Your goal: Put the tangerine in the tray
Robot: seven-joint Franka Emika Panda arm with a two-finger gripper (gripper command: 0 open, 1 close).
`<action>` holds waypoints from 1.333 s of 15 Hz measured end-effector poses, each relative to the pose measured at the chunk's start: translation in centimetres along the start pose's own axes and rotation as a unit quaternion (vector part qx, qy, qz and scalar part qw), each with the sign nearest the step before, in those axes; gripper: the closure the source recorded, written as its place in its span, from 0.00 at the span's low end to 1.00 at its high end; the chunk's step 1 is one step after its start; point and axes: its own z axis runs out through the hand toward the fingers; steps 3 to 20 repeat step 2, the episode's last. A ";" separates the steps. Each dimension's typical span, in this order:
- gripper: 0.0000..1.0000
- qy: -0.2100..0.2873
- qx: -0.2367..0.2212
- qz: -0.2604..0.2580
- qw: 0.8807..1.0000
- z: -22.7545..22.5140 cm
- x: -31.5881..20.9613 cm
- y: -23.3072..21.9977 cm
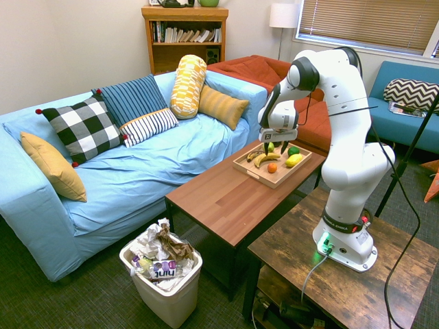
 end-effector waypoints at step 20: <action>0.00 0.004 0.003 -0.004 1.000 -1.7 0.1 0.3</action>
